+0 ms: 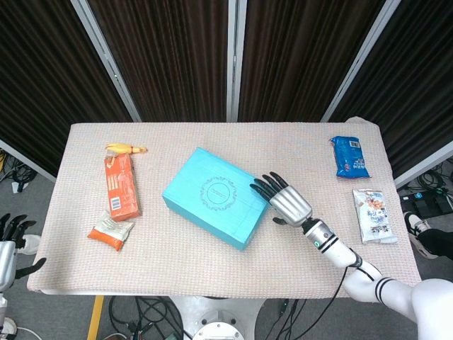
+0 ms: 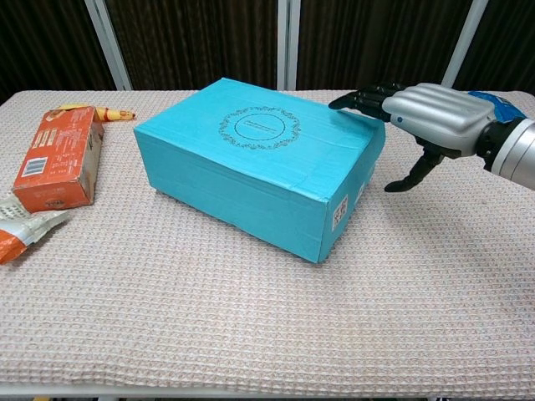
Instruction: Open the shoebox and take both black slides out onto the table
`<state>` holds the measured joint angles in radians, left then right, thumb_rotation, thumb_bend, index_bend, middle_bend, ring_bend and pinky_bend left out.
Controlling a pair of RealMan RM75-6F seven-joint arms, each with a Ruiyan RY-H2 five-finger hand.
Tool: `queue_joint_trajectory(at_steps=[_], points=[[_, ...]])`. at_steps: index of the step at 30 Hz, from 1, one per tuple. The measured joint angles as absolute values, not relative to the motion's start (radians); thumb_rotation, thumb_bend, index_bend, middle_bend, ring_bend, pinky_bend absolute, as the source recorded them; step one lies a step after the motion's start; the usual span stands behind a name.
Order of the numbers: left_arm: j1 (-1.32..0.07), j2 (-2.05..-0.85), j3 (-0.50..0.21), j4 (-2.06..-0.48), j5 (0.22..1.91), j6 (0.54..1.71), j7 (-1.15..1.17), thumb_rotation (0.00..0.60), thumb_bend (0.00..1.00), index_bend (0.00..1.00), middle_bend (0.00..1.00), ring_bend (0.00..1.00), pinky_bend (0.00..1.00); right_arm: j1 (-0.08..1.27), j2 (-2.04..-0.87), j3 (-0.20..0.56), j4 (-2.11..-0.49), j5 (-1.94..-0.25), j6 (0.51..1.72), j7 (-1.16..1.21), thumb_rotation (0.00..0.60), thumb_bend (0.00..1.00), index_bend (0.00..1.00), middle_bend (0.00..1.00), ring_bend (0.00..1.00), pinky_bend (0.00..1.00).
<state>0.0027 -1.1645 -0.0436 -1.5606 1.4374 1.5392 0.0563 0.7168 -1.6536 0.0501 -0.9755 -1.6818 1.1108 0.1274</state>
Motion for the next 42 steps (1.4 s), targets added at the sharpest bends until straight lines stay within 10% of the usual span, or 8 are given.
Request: queue_joint_trajectory(at_steps=[14, 24, 37, 42], points=[[0.002, -1.152, -0.043, -1.575, 1.432, 1.527, 0.057, 0.600, 0.05, 0.25, 0.15, 0.05, 0.07, 0.721, -1.844, 0.013, -0.625, -1.751, 1.314, 0.311, 0.600, 0.53, 0.49, 0.38, 0.06, 0.00], [-0.003, -1.145, -0.043, -1.586, 1.432, 1.519, 0.065, 0.600, 0.05, 0.25, 0.15, 0.05, 0.07, 0.695, -1.847, 0.093, -0.736, -1.608, 1.284, 0.674, 0.600, 0.54, 0.50, 0.40, 0.07, 0.00], [-0.008, -1.139, -0.040, -1.595, 1.437, 1.510, 0.070, 0.600, 0.05, 0.25, 0.15, 0.05, 0.07, 0.682, -1.681, 0.304, -1.154, -1.244, 0.917, 1.134, 0.600, 0.49, 0.49, 0.40, 0.05, 0.00], [-0.008, -1.138, -0.039, -1.597, 1.436, 1.508, 0.072, 0.600, 0.05, 0.25, 0.15, 0.05, 0.07, 0.680, -1.658, 0.400, -1.210, -1.126, 0.839, 1.204, 0.600, 0.40, 0.23, 0.26, 0.00, 0.00]])
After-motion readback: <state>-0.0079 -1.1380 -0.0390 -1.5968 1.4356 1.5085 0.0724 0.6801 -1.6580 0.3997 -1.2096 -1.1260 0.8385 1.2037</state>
